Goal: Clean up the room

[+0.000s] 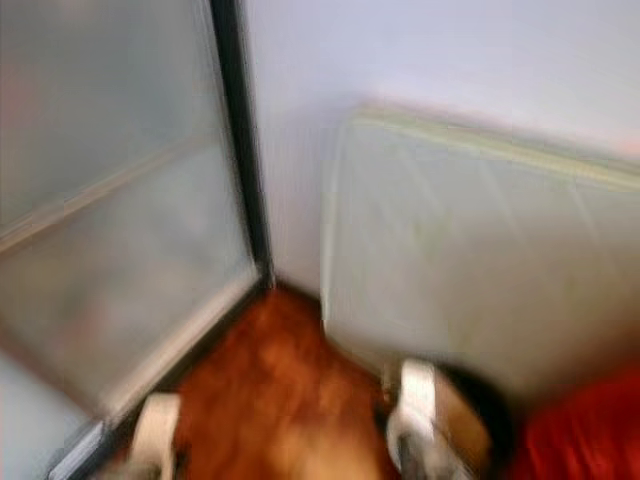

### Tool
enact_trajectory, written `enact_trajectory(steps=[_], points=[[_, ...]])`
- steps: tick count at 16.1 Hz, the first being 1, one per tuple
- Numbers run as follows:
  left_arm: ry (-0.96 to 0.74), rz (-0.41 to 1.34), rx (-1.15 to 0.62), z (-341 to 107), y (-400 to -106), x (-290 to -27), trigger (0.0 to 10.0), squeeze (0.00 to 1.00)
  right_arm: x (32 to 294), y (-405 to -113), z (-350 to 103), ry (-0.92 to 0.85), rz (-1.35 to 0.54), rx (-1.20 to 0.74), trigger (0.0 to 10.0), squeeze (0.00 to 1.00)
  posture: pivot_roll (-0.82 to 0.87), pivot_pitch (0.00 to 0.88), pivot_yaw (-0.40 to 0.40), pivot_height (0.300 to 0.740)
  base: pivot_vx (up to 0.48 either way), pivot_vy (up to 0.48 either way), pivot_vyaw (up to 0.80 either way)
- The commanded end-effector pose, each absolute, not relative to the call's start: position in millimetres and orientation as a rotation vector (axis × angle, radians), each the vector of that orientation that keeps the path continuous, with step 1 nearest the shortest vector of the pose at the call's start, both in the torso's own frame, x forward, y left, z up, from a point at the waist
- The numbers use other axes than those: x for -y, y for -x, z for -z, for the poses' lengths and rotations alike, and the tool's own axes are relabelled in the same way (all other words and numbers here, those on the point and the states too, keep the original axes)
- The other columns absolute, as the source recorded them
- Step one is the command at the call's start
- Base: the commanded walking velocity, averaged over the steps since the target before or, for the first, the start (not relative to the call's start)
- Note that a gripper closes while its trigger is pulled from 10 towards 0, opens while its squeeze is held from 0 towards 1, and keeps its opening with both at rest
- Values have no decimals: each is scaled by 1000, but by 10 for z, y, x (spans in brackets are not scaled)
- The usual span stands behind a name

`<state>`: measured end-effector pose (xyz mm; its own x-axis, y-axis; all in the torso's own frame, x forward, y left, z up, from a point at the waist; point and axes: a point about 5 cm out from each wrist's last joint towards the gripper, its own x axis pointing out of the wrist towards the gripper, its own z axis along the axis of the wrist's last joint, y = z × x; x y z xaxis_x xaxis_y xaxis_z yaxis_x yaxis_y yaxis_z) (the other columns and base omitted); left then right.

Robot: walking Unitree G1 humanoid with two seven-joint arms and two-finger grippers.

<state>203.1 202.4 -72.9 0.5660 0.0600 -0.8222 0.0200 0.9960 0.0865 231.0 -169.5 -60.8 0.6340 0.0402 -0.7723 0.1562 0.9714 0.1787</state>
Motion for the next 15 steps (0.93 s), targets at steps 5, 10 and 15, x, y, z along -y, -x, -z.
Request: enact_trajectory(steps=[5, 10, 15], points=[[-86, -31, -943, 698, -2086, -2016, 10000, 0, 1719, -2288, 621, -232, 77, -896, 10000, 0, -69, 0, -33, 740, 0, 0, -756], [-93, -40, -931, 690, -2100, -2013, 10000, 0, 1730, -2292, 618, -223, 73, -900, 10000, 0, -65, 0, -38, 740, 0, -318, -756], [-88, -40, -928, 689, -2103, -2011, 10000, 0, 1728, -2296, 615, -217, 65, -900, 10000, 0, -62, 0, -38, 740, 0, 0, -756]])
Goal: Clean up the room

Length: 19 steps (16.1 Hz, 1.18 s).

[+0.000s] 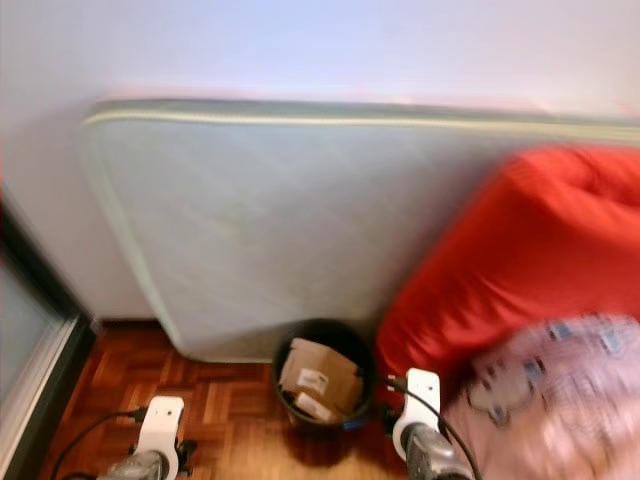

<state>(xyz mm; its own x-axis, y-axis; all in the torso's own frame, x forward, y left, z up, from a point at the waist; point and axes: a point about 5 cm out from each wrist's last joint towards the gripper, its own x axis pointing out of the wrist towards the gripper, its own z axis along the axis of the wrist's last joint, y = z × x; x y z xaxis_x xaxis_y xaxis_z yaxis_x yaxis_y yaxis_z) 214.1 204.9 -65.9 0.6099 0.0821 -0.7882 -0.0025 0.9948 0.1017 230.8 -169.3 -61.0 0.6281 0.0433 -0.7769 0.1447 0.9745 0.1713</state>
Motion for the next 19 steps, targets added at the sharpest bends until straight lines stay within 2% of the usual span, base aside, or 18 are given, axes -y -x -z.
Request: enact_trajectory(steps=[1, 9, 19], points=[[-87, -39, -929, 689, -2103, -2009, 10000, 0, 1730, -2296, 615, -217, 66, -901, 10000, 0, -60, 0, -39, 740, 0, 0, -756], [-84, -43, -928, 688, -2108, -1997, 10000, 0, 1747, -2300, 611, -213, 72, -900, 10000, 0, -62, 0, -48, 740, 0, 0, -756], [-102, -20, -922, 648, -2165, -2043, 10000, 0, 1717, -2363, 575, -194, 88, -878, 10000, 0, -95, 0, -5, 740, 0, 0, -754]])
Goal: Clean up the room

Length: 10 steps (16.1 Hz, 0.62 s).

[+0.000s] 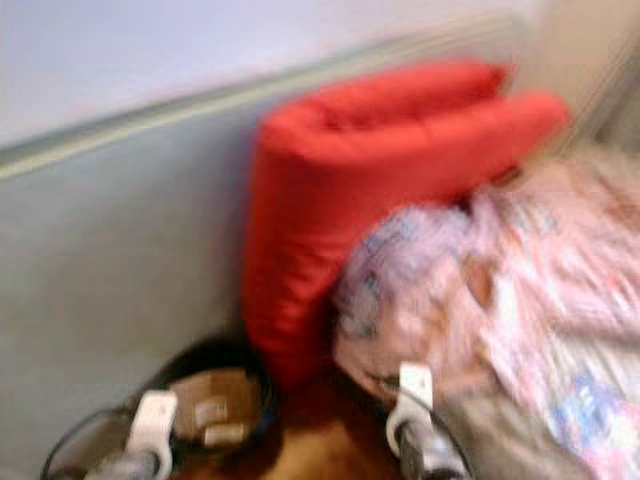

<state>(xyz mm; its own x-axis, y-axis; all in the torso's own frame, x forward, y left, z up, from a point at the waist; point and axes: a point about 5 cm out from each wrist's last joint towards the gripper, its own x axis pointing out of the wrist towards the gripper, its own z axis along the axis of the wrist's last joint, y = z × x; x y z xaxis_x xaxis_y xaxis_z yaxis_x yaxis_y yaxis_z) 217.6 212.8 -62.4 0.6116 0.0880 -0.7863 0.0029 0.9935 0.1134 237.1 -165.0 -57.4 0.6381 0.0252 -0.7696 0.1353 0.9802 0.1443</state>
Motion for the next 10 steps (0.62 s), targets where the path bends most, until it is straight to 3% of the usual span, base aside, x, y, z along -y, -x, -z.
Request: enact_trajectory(steps=[1, 5, 10], points=[[-102, -20, -922, 646, -2166, -2046, 10000, 0, 1719, -2360, 577, -205, 108, -878, 10000, 0, -92, 0, -2, 740, 0, 0, -744], [-102, -16, -922, 648, -2165, -2043, 10000, 0, 1724, -2329, 598, -332, 228, -868, 10000, 0, -93, 0, -6, 740, 0, 0, -745], [-98, -16, -924, 653, -2161, -2027, 10000, 0, 1741, -2326, 599, -336, 238, -865, 10000, 0, -89, 0, -16, 740, 0, 0, -744]])
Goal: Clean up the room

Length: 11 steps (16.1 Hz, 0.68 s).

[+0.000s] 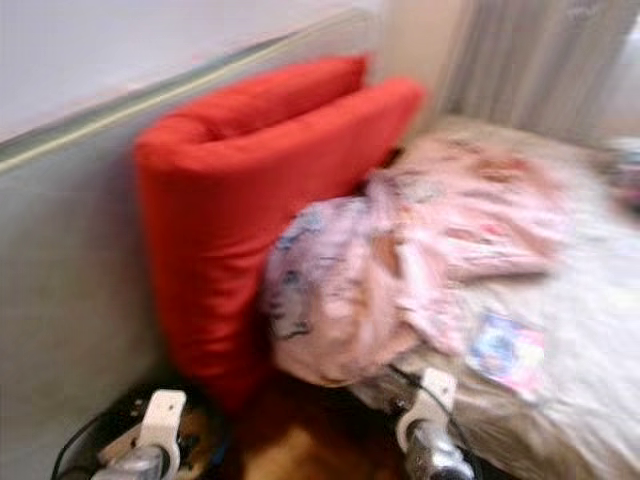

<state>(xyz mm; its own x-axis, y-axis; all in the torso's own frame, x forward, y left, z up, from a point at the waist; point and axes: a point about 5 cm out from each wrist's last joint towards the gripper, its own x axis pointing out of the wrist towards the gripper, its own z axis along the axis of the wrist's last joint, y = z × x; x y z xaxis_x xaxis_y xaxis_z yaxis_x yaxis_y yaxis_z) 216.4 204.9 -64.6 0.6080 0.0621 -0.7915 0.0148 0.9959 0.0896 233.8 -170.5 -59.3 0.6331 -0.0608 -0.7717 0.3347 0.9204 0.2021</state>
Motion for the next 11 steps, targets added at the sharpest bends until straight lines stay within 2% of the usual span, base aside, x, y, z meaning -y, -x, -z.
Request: enact_trajectory(steps=[1, 7, 10, 11], points=[[-98, -16, -924, 653, -2161, -2026, 10000, 0, 1742, -2325, 599, -335, 240, -866, 10000, 0, -89, 0, -16, 740, 0, 0, -744], [-91, -20, -923, 655, -2158, -2023, 10000, 0, 1746, -2326, 598, -314, 222, -871, 10000, 0, -90, 0, -20, 740, 0, 0, -744], [-96, -16, -922, 654, -2159, -2026, 10000, 0, 1744, -2337, 590, -304, 212, -858, 10000, 0, -89, 0, -16, 740, 0, 0, 0], [-106, -14, -921, 651, -2162, -2031, 10000, 0, 1740, -2338, 589, -310, 211, -856, 10000, 0, -90, 0, -15, 740, 0, -300, 0]])
